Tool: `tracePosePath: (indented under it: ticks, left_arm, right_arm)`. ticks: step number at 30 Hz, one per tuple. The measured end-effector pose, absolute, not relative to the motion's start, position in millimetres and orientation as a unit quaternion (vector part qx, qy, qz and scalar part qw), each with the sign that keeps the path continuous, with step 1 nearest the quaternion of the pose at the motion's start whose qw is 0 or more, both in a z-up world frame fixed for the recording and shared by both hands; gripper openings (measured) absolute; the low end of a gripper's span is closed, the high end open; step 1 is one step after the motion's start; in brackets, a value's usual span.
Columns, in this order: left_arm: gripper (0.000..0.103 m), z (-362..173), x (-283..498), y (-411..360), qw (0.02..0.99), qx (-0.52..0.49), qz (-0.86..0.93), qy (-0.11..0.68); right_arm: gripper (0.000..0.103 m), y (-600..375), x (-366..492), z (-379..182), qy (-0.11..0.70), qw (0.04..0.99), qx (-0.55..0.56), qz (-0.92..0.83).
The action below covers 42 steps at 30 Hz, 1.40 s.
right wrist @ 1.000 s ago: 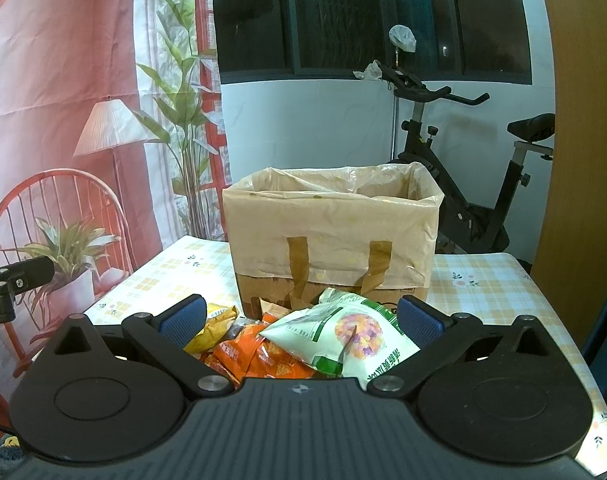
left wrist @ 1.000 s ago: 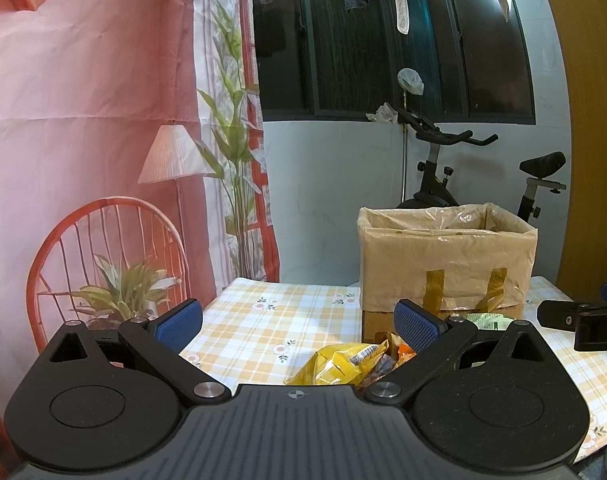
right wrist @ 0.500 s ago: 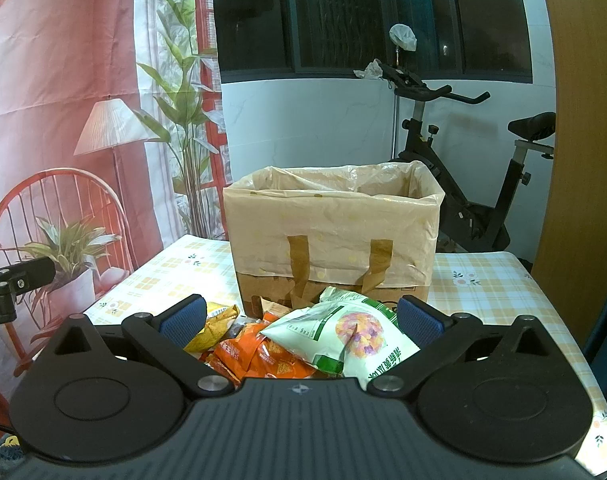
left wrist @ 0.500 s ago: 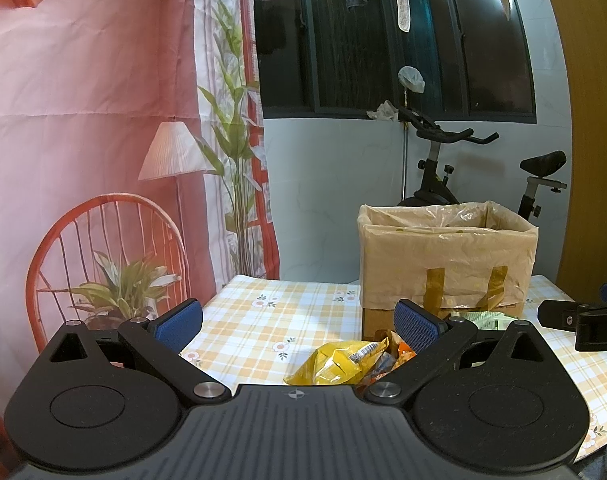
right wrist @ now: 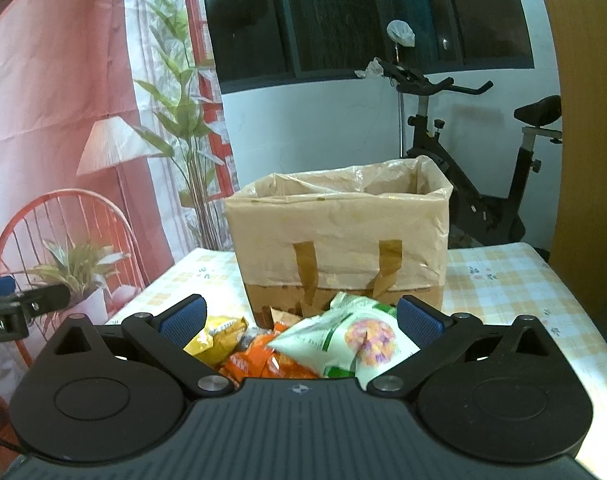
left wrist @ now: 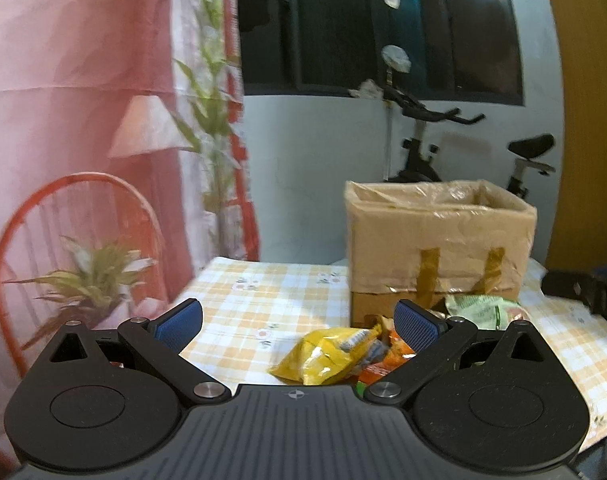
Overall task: Organize snacks
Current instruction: 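Grasp the green corn-chip bag with the left gripper while the right grasps the white-green snack bag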
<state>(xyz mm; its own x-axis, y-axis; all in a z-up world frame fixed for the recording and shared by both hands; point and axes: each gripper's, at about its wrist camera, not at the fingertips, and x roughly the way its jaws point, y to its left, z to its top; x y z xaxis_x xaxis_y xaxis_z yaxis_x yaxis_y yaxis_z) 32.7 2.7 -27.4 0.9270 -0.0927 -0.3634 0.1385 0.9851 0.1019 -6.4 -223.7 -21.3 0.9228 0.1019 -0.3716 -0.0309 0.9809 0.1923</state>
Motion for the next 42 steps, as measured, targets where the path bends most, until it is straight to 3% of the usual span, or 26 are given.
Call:
tracePosePath:
  ticks: [14, 36, 42]
  left_arm:
    - [0.102, -115, 78, -31, 0.943, 0.094, -0.175, 0.266]
    - [0.102, -166, 102, -52, 0.909, 0.141, -0.198, 0.339]
    - [0.091, -165, 95, -53, 0.911, 0.151, -0.197, 0.33]
  right_arm:
    - [0.103, -234, 38, -76, 0.197, 0.978, 0.07, 0.001]
    - [0.103, -250, 45, -107, 0.234, 0.967, 0.102, -0.015]
    - [0.103, -252, 44, -111, 0.239, 0.965, 0.108, -0.017]
